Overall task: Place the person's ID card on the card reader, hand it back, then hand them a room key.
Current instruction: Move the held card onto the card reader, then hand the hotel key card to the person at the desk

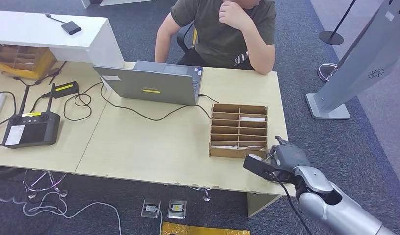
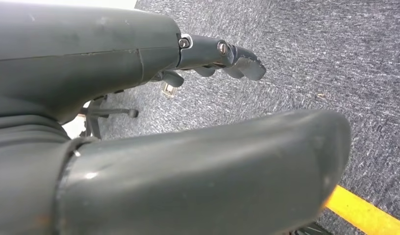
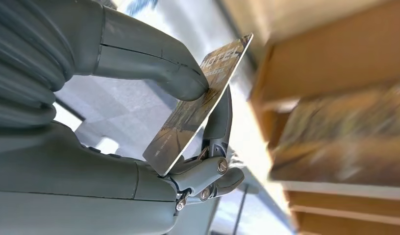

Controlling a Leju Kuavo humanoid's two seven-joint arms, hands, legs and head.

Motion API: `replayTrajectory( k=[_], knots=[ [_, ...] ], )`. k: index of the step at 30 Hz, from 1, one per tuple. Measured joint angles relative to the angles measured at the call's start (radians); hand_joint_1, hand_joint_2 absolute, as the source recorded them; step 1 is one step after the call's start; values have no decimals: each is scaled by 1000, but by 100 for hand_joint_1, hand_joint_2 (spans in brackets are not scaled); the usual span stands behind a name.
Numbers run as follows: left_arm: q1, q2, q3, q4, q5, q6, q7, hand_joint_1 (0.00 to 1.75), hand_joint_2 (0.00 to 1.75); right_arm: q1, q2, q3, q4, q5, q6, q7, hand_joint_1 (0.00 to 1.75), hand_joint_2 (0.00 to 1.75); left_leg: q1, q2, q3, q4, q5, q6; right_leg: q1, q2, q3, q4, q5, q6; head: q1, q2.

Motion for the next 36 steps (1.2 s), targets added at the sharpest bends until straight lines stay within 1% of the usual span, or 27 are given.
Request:
replayTrajectory(
  k=[8, 19, 23, 27, 32, 36],
  knots=[
    [1, 0, 0, 0, 4, 1, 0, 0, 0, -11, -24, -18, 0, 19, -2, 16, 175, 175, 0, 0, 0, 0, 0, 0, 0, 0, 0, 0, 0, 0, 0, 0],
    [1, 0, 0, 0, 10, 3, 2, 0, 0, -12, -27, -27, 0, 31, -2, 17, 175, 175, 0, 0, 0, 0, 0, 0, 0, 0, 0, 0, 0, 0, 0, 0],
    [2, -1, 2, 0, 34, 20, 16, 0, 0, -52, -26, -78, -1, 93, 10, 9, 175, 175, 0, 0, 0, 0, 0, 0, 0, 0, 0, 0, 0, 0, 0, 0],
    [3, -2, 5, 0, 39, 24, 17, 0, 0, -61, -24, -113, -19, 126, 31, 8, 175, 175, 0, 0, 0, 0, 0, 0, 0, 0, 0, 0, 0, 0, 0, 0],
    [3, -5, 7, 0, 42, 25, 17, 0, 0, -70, -25, -145, -43, 137, 68, 18, 175, 175, 0, 0, 0, 0, 0, 0, 0, 0, 0, 0, 0, 0, 0, 0],
    [3, -6, 8, 0, 42, 25, 17, 0, 0, -54, -28, -154, -51, 134, 83, 21, 175, 175, 0, 0, 0, 0, 0, 0, 0, 0, 0, 0, 0, 0, 0, 0]
  ],
)
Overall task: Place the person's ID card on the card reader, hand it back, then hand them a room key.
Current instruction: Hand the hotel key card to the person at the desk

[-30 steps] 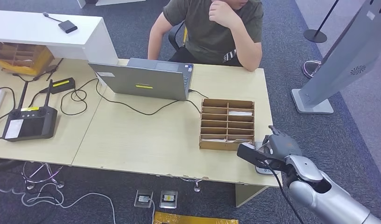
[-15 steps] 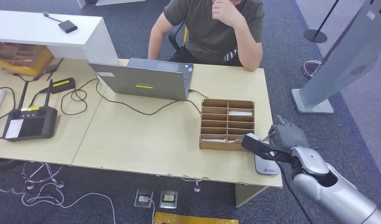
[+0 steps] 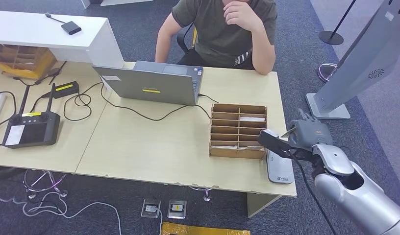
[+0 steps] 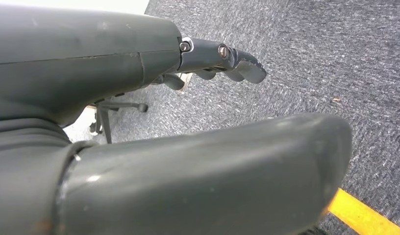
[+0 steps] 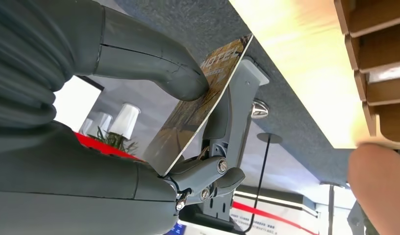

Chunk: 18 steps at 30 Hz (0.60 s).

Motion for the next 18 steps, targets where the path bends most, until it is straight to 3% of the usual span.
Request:
replayTrajectory(
  k=[18],
  knots=[
    [1, -1, 0, 0, -1, 8, -18, 0, 0, 86, -83, -76, -44, -3, -5, 63, 175, 175, 0, 0, 0, 0, 0, 0, 0, 1, 0, 0, 0, 0, 0, 0]
  ],
)
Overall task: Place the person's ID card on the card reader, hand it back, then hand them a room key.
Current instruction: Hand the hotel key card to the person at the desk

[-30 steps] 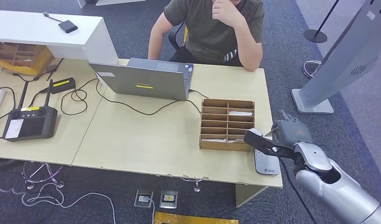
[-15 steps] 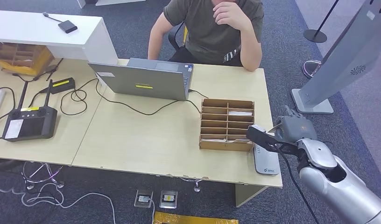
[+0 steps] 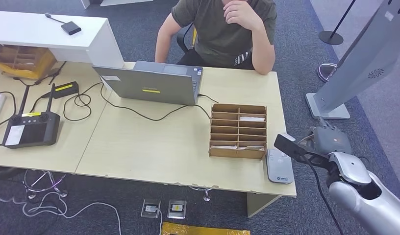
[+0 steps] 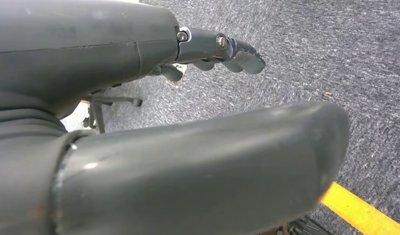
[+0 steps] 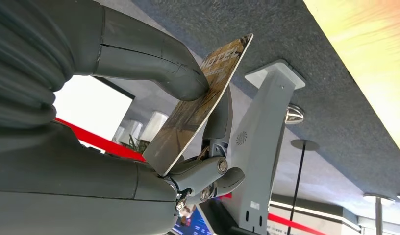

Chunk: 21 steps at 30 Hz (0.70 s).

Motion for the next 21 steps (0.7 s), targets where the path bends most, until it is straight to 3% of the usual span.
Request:
replayTrajectory(
  k=[21],
  knots=[
    [0, -3, 0, 0, 1, 4, 0, 0, 0, 34, -11, -15, 0, -1, 13, -25, 175, 175, 0, 0, 0, 0, 0, 0, 0, 0, 0, 0, 0, 0, 0, 0]
  ],
)
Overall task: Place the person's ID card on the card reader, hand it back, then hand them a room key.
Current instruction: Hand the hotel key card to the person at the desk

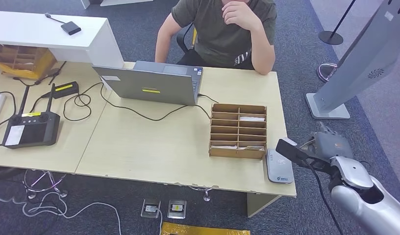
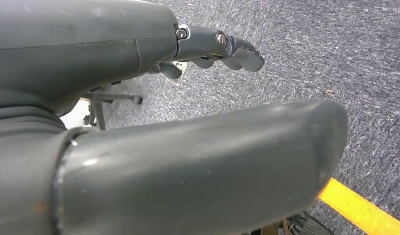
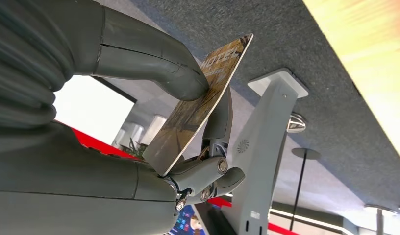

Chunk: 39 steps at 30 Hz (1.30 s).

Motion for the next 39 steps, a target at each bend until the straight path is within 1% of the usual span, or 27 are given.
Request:
replayTrajectory(
  k=[8, 15, 25, 39],
  knots=[
    [0, 0, 0, 0, 0, 1, 0, 0, 0, 32, 29, 20, 0, 33, 5, -40, 175, 175, 0, 0, 0, 0, 0, 0, 0, 0, 0, 0, 0, 0, 0, 0],
    [-1, 0, 0, 0, 0, 1, 0, 0, 0, 35, 57, 39, 1, 41, 6, -48, 175, 175, 0, 0, 0, 0, 0, 0, 0, -1, 0, 0, 0, 0, 0, 0],
    [-1, 0, 0, 0, 0, 1, 0, 0, 0, 35, 77, 44, 3, 42, 6, -48, 175, 175, 0, 0, 0, 0, 0, 0, 0, -1, 0, 0, 0, 0, 0, 0],
    [-1, 0, 0, 0, 0, 0, 0, 0, 0, 35, 90, 44, 11, 43, 8, -49, 175, 175, 0, 0, 0, 0, 0, 0, 0, 0, 0, 0, 0, 0, 0, 0]
  ],
)
